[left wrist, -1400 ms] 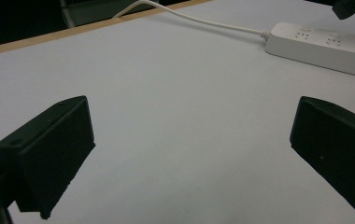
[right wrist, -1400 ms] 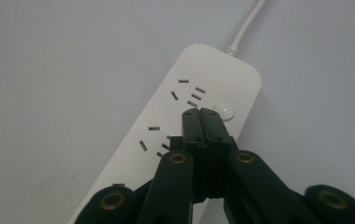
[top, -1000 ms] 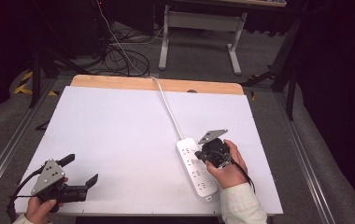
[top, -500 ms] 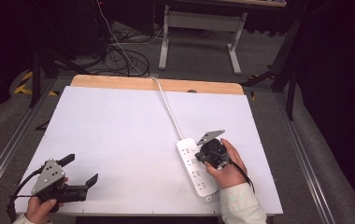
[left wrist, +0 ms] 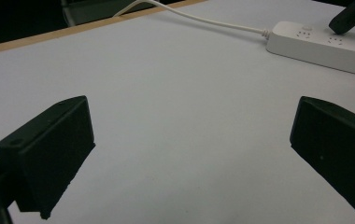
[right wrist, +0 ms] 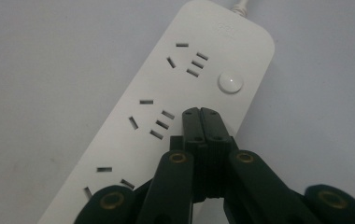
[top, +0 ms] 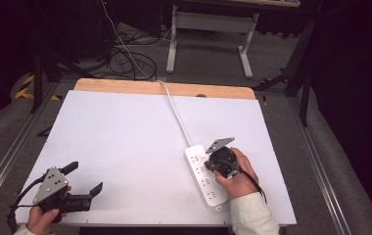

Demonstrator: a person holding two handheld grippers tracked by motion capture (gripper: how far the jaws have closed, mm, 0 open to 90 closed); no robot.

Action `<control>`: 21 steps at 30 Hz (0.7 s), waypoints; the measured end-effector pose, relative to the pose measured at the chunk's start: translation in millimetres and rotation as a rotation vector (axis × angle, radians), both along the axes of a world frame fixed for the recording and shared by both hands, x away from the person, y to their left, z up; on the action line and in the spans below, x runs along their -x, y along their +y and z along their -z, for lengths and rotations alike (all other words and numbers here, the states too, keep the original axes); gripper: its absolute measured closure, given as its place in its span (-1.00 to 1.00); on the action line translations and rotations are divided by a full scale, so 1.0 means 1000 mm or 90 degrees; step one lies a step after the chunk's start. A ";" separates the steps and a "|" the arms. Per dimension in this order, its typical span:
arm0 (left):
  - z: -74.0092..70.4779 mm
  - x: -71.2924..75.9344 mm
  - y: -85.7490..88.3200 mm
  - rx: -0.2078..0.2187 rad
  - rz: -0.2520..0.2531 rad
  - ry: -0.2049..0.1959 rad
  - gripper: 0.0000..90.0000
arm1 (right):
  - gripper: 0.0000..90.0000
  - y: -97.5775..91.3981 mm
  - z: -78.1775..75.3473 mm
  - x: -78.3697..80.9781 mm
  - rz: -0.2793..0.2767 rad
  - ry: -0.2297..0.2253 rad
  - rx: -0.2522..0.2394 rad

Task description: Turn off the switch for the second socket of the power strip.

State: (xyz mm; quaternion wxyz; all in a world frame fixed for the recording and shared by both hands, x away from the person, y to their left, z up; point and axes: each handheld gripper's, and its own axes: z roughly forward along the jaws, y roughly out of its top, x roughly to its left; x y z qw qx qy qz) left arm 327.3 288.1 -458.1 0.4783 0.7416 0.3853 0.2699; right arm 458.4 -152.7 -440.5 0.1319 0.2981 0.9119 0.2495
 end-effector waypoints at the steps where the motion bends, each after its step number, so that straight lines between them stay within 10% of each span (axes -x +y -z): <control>1: 0.000 0.000 0.000 -0.003 0.000 -0.001 -0.99 | 1.00 0.000 0.000 0.000 -0.001 0.000 -0.001; 21: 0.000 0.001 -0.001 -0.002 0.000 -0.002 -0.99 | 1.00 0.000 0.001 0.000 0.003 0.007 -0.006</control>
